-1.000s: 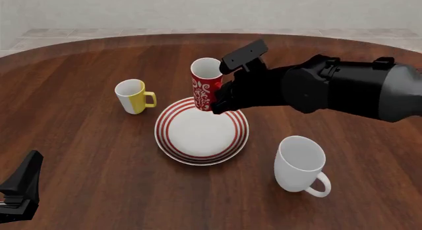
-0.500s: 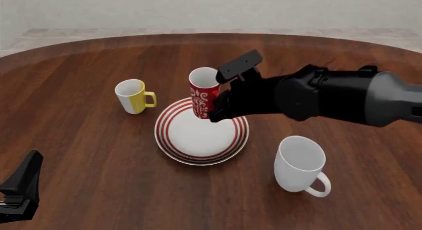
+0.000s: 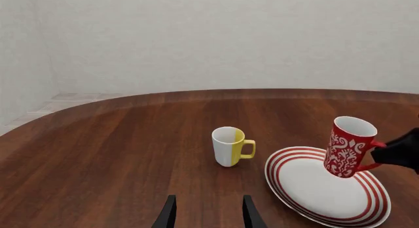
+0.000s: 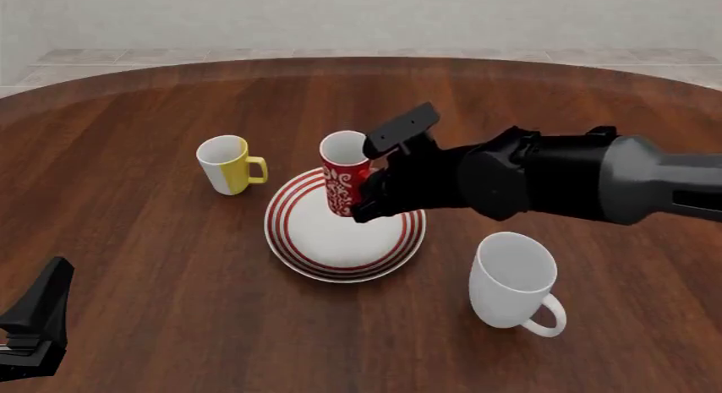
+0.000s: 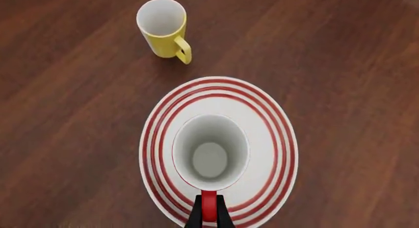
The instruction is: Pick up the red mug and put it on the plate
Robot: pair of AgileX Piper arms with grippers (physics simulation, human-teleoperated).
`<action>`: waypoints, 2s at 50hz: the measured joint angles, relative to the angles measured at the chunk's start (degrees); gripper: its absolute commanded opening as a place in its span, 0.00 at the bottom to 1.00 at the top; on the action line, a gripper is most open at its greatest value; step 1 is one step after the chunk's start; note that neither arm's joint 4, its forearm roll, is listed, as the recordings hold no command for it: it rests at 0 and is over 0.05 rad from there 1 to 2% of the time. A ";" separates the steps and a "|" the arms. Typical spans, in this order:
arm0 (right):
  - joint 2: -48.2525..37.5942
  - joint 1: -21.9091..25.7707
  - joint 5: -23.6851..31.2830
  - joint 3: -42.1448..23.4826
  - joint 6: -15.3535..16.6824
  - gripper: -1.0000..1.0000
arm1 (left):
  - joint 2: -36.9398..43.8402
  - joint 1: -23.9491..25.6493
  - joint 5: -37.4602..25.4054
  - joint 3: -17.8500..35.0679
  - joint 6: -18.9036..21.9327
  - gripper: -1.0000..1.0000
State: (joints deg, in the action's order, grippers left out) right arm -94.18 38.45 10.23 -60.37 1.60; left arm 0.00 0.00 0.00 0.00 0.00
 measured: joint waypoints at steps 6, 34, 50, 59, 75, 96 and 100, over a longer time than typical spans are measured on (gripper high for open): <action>-0.61 0.09 -0.43 0.17 -0.14 0.00 | 0.00 0.00 0.00 0.00 0.00 1.00; -3.29 0.27 -2.08 0.26 -0.76 0.00 | 0.00 0.00 0.00 0.00 0.00 1.00; -4.29 0.24 -2.63 0.22 -0.98 0.00 | 0.00 0.00 0.00 0.00 0.00 1.00; -5.06 0.11 -2.88 -0.07 -1.11 0.00 | 0.00 0.00 0.00 0.00 0.00 1.00; -6.44 -0.47 -3.19 -0.75 -1.40 0.00 | 0.00 0.00 0.00 0.00 0.00 1.00; -7.52 -1.30 -3.46 -1.32 -1.63 0.00 | 0.00 0.00 0.00 0.00 0.00 1.00; -7.61 -1.39 -3.46 -1.38 -1.66 0.00 | 0.00 0.00 0.00 0.00 0.00 1.00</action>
State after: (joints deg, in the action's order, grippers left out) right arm -101.80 37.06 6.76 -61.74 -0.05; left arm 0.00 0.00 0.00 0.00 0.00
